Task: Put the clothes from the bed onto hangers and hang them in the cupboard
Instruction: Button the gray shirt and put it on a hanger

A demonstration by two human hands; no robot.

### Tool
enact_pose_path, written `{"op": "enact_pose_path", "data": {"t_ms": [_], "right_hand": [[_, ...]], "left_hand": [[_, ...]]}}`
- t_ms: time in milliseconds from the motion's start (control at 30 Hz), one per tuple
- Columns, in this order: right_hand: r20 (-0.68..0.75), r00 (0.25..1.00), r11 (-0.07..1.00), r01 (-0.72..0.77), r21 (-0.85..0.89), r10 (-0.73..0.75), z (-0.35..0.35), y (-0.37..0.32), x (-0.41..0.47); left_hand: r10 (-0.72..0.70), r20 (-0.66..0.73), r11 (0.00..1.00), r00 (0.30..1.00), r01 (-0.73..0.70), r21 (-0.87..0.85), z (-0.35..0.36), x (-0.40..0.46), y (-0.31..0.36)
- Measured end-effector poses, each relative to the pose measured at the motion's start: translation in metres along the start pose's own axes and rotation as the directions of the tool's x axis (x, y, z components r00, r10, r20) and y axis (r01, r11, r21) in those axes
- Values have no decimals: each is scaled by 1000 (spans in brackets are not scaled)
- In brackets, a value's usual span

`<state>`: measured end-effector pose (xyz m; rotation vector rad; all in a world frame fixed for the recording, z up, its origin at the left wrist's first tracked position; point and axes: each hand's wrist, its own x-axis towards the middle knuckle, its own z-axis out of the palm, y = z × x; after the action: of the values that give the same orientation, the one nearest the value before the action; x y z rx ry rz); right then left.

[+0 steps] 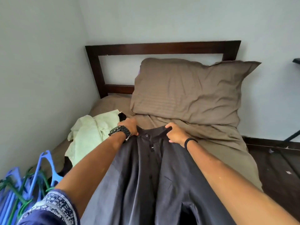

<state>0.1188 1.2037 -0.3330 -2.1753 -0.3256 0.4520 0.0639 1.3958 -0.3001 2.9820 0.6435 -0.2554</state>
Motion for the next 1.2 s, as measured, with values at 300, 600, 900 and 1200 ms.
{"op": "enact_pose_path", "data": {"t_ms": [300, 600, 900, 1200], "right_hand": [[-28, 997, 996, 79, 39, -78, 47, 16, -3], [111, 994, 1000, 19, -6, -19, 75, 64, -77], [66, 995, 953, 86, -291, -69, 72, 93, -105], [238, 968, 987, 109, -121, -78, 12, 104, -111]], "left_hand": [[279, -453, 960, 847, -237, 148, 57, -14, 16], [208, -296, 862, 932, -318, -394, 115, -100, 19], [142, -307, 855, 941, -273, -441, 144, -127, 16], [164, -262, 852, 951, -270, -448, 148, -140, 13]]}}
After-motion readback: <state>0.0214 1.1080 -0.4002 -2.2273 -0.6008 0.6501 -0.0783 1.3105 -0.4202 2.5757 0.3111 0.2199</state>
